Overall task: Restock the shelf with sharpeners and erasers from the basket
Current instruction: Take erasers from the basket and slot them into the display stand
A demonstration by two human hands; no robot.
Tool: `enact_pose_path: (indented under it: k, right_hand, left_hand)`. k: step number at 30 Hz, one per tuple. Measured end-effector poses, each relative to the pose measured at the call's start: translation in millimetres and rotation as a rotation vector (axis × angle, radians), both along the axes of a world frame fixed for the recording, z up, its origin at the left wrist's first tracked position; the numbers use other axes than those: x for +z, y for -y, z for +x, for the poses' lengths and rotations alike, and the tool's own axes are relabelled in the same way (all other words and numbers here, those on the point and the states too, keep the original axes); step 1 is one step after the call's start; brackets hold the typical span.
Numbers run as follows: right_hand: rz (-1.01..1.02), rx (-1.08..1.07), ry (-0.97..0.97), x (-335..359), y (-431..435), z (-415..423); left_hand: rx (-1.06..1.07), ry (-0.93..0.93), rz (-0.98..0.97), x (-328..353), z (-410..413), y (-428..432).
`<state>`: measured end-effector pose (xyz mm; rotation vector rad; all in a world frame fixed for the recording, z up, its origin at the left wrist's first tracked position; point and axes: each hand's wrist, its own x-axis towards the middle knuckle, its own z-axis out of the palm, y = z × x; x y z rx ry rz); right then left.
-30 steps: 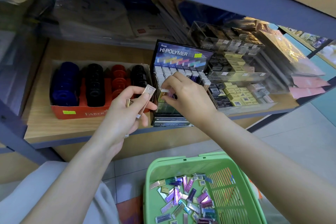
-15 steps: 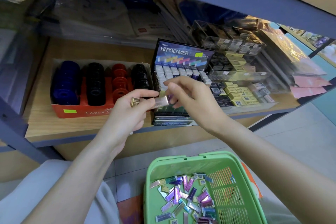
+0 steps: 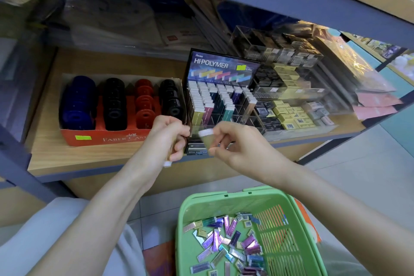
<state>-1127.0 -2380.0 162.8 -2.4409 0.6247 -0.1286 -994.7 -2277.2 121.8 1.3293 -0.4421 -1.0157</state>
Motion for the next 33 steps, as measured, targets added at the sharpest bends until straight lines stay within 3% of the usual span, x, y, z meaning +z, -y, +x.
enact_pose_path:
  k: [2,9,12,18,26,31,33]
  right_hand:
    - [0.049,-0.073,0.043,2.1,6.9,-6.1]
    - [0.109,-0.403,0.282,6.2,60.8,-20.3]
    - [-0.077,-0.503,0.272,5.3,82.8,-19.4]
    - [-0.276,-0.431,0.179,-5.5,109.8,-16.6]
    - [-0.456,-0.242,0.06,-5.7,129.6,-17.9]
    - [-0.585,-0.153,0.034,-13.2,132.2,-17.4]
    - [-0.581,-0.207,0.058,-17.7,130.8,-16.5]
  left_hand:
    - [0.018,-0.039,-0.001,1.3,-0.3,-0.2]
    - [-0.085,0.138,-0.091,2.5,-7.4,-1.4]
    - [-0.157,0.179,-0.092,4.4,-10.5,1.8]
    - [-0.087,-0.008,-0.024,8.4,-14.3,9.6]
    - [-0.099,0.307,-0.046,0.7,-12.9,10.2]
    - [-0.034,0.229,0.024,-5.8,-11.9,17.2]
    - [-0.055,0.328,0.02,-8.1,-12.3,16.8]
